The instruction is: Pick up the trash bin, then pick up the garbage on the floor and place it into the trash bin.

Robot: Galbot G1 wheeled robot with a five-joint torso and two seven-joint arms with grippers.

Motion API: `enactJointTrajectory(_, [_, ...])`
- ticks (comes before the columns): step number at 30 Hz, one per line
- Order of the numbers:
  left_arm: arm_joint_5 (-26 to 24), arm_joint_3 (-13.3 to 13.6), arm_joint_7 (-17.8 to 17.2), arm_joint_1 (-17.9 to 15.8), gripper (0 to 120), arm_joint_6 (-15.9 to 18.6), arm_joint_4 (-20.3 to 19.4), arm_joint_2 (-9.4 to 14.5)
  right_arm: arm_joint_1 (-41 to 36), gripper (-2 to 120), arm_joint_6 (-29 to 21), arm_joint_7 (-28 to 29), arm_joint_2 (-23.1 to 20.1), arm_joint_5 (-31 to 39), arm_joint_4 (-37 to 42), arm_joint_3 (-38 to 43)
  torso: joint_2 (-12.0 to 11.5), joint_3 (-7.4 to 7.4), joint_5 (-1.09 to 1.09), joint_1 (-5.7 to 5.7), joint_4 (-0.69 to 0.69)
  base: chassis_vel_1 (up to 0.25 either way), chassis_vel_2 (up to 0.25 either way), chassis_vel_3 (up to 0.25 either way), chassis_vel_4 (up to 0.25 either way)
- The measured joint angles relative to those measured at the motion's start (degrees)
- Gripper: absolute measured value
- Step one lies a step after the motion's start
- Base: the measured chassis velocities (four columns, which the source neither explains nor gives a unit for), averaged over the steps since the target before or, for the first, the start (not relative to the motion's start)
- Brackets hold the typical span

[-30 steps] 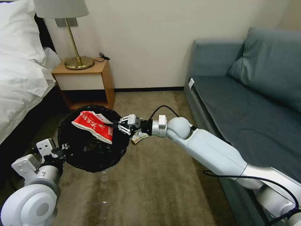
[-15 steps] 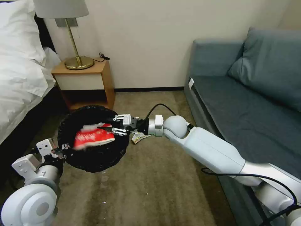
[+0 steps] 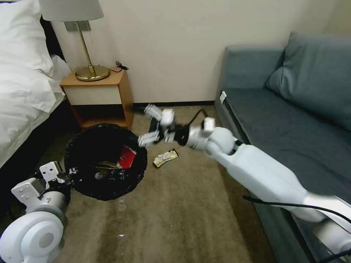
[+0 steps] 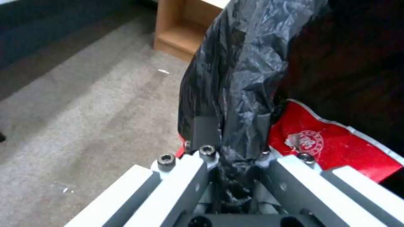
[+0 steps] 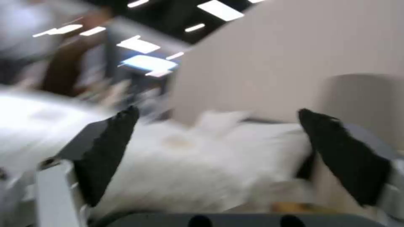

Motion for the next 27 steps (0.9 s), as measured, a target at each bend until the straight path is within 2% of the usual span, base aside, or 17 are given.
enactJointTrajectory(2, [-0.93, -0.53, -1.2, 0.01, 0, 0.44, -0.13, 0.0, -4.14, 100, -1.47, 11.13, 0.41, -2.09, 1.87, 4.22, 0.0, 0.0, -0.01, 0.0, 0.01, 0.0, 0.0, 0.0, 0.0])
enactJointTrajectory(3, [-0.93, -0.53, -1.2, 0.01, 0, 0.44, -0.13, 0.0, -4.14, 100, -1.47, 11.13, 0.41, -2.09, 1.87, 4.22, 0.0, 0.0, -0.01, 0.0, 0.01, 0.0, 0.0, 0.0, 0.0])
enactJointTrajectory(5, [-1.82, -1.06, -1.94, 0.06, 0, 0.92, -0.43, 0.13, -8.58, 100, -2.11, 16.95, 1.29, -5.38, 1.89, 8.07, 0.0, 0.0, 0.0, 0.0, 0.01, 0.0, 0.0, 0.0, 0.0])
enactJointTrajectory(6, [-1.82, -1.06, -1.94, 0.06, 0, 0.92, -0.43, 0.13, -8.58, 100, -2.11, 16.95, 1.29, -5.38, 1.89, 8.07, 0.0, 0.0, 0.0, 0.0, 0.01, 0.0, 0.0, 0.0, 0.0])
enactJointTrajectory(8, [-2.1, -2.1, -1.62, 0.05, 0, 1.08, -0.53, 0.46, -14.34, 100, -3.11, 20.47, 1.6, -9.18, 2.44, 12.12, 0.0, 0.0, 0.0, 0.0, 0.0, 0.0, 0.0, 0.0, 0.0])
enactJointTrajectory(9, [-2.1, -2.1, -1.62, 0.05, 0, 1.08, -0.53, 0.46, -14.34, 100, -3.11, 20.47, 1.6, -9.18, 2.44, 12.12, 0.0, 0.0, 0.0, 0.0, 0.0, 0.0, 0.0, 0.0, 0.0])
enactJointTrajectory(13, [-3.0, -2.98, -1.85, 0.1, 0, 1.09, -1.25, 0.81, -22.91, 100, -3.86, 21.45, 1.61, -13.4, 3.08, 16.01, 0.0, 0.01, 0.01, 0.0, -0.01, 0.0, 0.0, 0.0, 0.0])
enactJointTrajectory(16, [-3.42, -3.06, -2.3, 0.25, 0, 1.12, -1.67, 0.8, -26.79, 100, -3.7, 20.49, 1.66, -14.77, 3.09, 17.54, 0.0, 0.0, 0.0, 0.0, -0.01, 0.0, 0.0, 0.0, 0.0])
enactJointTrajectory(18, [-3.82, -3.08, -2.74, 0.33, 0, 1.15, -2.18, 0.37, -32.17, 100, -3.45, 18.98, 2.14, -16.62, 3.21, 19.38, 0.0, 0.0, -0.01, 0.0, 0.0, 0.0, 0.0, 0.0, 0.0])
enactJointTrajectory(27, [-3.67, -3.03, -2.83, 0.7, 0, 1.15, -2.84, -0.39, -36.63, 100, -2.14, 15.86, 3.36, -18.05, 2.04, 20.94, 0.0, 0.0, -0.01, 0.0, 0.01, 0.0, 0.0, 0.0, 0.0])
